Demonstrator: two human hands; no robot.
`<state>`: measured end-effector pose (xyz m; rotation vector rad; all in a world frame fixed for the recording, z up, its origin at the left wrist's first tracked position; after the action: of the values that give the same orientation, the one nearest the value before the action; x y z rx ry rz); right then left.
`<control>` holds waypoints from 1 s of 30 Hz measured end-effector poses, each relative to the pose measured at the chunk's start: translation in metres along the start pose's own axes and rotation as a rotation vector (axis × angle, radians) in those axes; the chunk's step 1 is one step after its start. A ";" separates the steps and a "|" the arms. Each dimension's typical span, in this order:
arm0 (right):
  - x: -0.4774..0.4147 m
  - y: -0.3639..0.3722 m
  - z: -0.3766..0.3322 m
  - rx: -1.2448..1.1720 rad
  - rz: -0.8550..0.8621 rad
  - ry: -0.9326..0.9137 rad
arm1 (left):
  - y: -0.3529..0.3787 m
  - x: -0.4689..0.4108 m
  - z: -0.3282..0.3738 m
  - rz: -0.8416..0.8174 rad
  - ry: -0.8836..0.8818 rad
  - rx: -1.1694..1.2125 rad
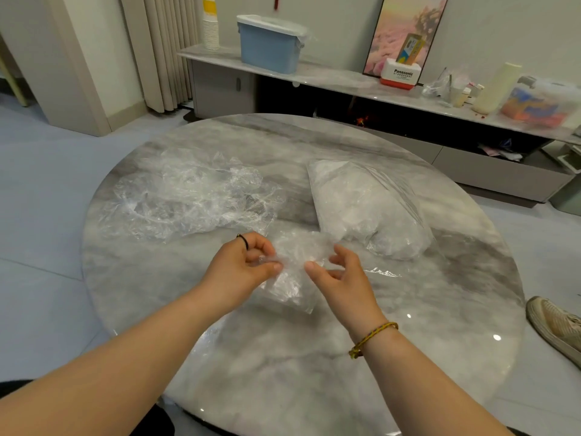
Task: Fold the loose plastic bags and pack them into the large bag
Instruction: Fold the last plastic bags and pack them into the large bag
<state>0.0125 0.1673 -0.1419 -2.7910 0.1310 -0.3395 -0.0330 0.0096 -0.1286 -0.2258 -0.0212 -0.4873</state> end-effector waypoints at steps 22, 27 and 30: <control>-0.062 -0.109 0.045 -0.377 0.252 0.152 | 0.089 -0.039 0.000 -0.220 -0.004 -0.620; -0.103 -0.107 0.035 -0.122 0.243 0.181 | 0.097 -0.051 -0.006 -0.226 -0.001 -0.757; -0.114 -0.107 0.019 -0.081 0.276 0.126 | 0.098 -0.055 -0.008 -0.228 0.006 -0.776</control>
<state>-0.0873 0.2889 -0.1491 -2.7790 0.5642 -0.4490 -0.0358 0.1176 -0.1615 -0.9903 0.1529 -0.7089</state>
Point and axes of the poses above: each hand's wrist, its own x-axis away from the middle knuckle, its own y-axis out of the palm, z = x × y, the point moved 9 cm from there along -x, towards the middle knuckle, and after that the axes turned 13 degrees about -z, right-handed, at the moved point
